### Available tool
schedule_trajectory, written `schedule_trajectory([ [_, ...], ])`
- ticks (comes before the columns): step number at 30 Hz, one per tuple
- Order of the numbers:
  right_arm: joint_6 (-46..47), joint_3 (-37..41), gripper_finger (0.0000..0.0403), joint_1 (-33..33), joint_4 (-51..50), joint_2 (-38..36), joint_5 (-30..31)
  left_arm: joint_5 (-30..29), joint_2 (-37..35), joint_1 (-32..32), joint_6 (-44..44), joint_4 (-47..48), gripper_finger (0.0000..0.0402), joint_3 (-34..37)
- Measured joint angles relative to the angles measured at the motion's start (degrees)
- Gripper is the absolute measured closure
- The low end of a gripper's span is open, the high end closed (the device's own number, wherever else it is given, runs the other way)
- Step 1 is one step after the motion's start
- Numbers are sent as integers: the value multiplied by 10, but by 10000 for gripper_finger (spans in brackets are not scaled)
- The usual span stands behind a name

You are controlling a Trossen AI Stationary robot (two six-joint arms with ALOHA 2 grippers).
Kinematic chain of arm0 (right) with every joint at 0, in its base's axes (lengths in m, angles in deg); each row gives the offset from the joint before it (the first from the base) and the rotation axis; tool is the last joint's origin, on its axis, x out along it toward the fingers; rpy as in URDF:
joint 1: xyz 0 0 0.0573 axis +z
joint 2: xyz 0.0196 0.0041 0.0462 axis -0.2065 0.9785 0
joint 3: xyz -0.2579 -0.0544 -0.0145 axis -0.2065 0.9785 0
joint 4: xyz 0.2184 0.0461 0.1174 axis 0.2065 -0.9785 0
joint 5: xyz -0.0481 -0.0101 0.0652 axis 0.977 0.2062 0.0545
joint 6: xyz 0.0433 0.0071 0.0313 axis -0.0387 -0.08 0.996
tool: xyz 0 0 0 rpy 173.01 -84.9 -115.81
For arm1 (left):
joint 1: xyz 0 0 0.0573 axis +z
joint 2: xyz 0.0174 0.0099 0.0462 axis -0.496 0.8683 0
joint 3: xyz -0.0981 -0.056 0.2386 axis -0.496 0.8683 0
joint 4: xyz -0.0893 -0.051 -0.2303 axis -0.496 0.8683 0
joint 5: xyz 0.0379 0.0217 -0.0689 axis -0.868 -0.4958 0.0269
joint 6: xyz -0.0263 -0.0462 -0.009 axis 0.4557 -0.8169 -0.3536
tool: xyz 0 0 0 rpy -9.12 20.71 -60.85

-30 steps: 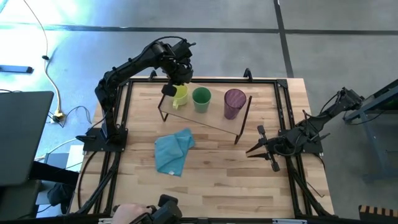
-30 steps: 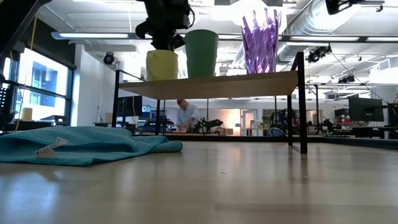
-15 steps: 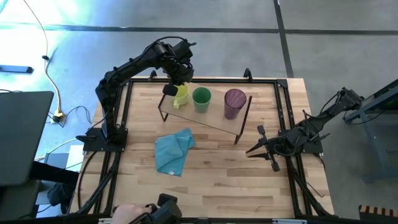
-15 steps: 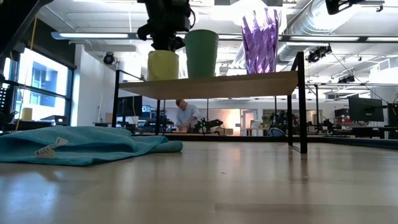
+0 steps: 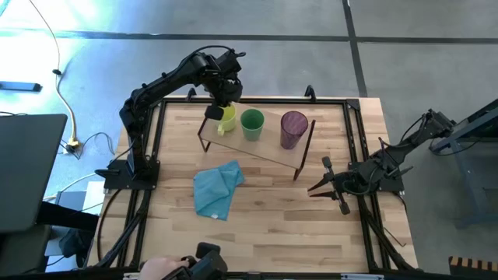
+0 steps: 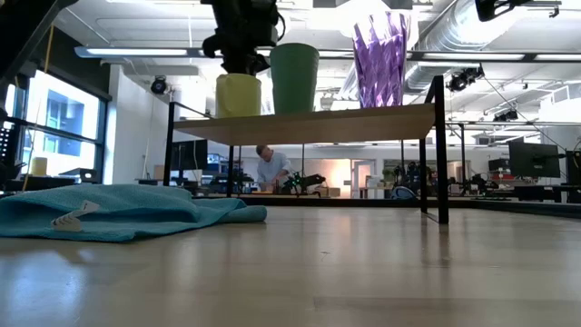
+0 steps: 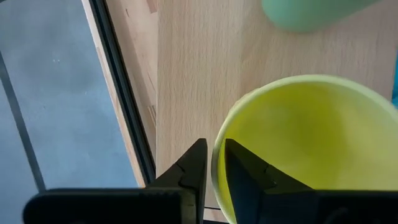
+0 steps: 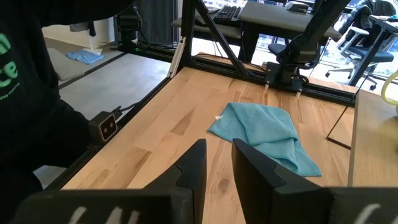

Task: Stack small to large cups/mugs on shelf
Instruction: Put the yellow mug on the shelf

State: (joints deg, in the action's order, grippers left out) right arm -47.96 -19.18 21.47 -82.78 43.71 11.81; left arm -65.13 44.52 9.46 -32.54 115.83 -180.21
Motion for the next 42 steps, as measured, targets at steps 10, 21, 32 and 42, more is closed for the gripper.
schedule_trajectory([
  [10, 0, 0, 336, 0, -1, 0, 0, 3, 0, 0, -10, 4, 355, 0],
  [21, 0, 0, 336, 0, -6, 0, 0, -22, -1, -15, -10, 8, 355, 0],
  [32, 0, 0, 336, 0, -9, 0, 0, -60, -1, -18, -1, 4, 355, 0],
  [42, 0, 0, 336, 0, -10, 0, 0, -63, -1, -33, 8, -1, 355, -1],
])
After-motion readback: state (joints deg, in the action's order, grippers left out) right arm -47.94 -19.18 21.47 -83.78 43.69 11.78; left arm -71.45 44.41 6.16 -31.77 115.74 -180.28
